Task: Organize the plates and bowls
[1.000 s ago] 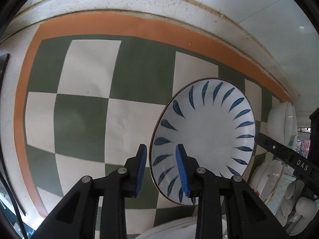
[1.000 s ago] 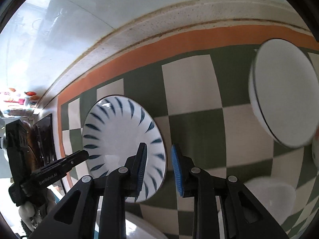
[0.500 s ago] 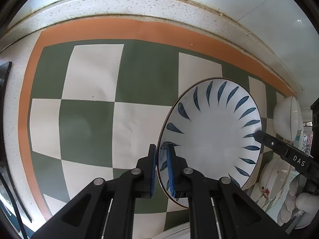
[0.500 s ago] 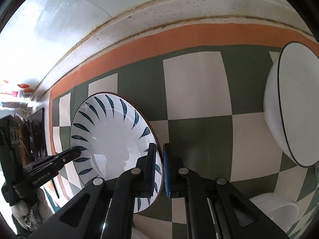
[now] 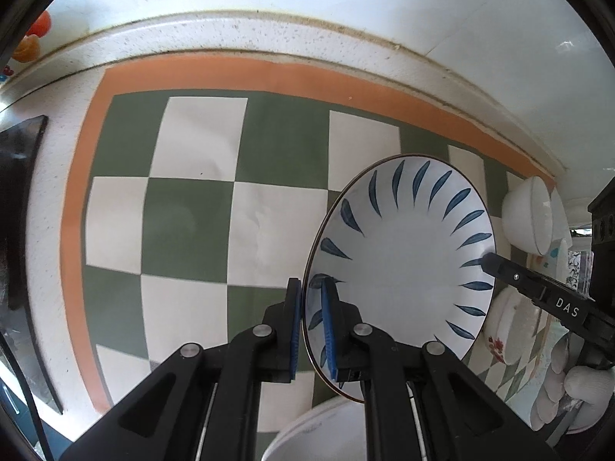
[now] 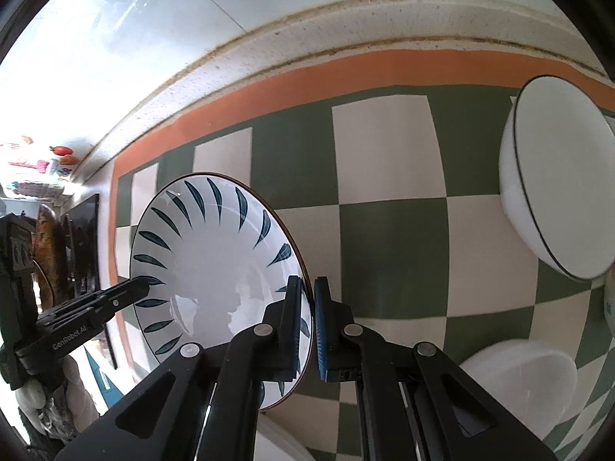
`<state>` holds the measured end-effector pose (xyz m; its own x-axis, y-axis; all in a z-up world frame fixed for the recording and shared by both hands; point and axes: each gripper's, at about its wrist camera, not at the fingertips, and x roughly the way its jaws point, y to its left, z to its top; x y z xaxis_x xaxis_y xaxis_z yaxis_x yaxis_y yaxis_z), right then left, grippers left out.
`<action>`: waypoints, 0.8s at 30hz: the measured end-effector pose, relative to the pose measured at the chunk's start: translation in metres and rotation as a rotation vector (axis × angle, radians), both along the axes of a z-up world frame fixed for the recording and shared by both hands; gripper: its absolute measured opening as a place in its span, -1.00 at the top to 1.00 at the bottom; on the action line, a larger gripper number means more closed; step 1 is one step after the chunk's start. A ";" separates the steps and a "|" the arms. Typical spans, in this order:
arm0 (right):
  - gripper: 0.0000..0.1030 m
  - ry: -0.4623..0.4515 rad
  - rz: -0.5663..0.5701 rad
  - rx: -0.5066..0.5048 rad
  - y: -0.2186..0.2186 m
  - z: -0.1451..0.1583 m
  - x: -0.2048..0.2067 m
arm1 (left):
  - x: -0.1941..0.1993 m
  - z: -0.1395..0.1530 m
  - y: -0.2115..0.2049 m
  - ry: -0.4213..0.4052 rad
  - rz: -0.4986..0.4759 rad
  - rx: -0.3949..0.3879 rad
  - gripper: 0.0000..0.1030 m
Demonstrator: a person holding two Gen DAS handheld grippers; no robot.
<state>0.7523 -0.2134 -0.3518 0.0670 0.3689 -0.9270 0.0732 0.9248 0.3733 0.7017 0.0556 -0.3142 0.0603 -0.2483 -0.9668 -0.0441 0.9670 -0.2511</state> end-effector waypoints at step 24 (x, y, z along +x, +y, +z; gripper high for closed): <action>0.84 0.030 0.118 0.023 0.018 0.032 -0.151 | -0.140 0.027 0.012 0.007 0.004 0.009 0.83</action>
<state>0.6018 -0.1956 -0.3203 -0.0057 0.3940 -0.9191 -0.0243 0.9188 0.3940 0.5617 0.0679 -0.2873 0.0548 -0.2393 -0.9694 -0.0495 0.9690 -0.2420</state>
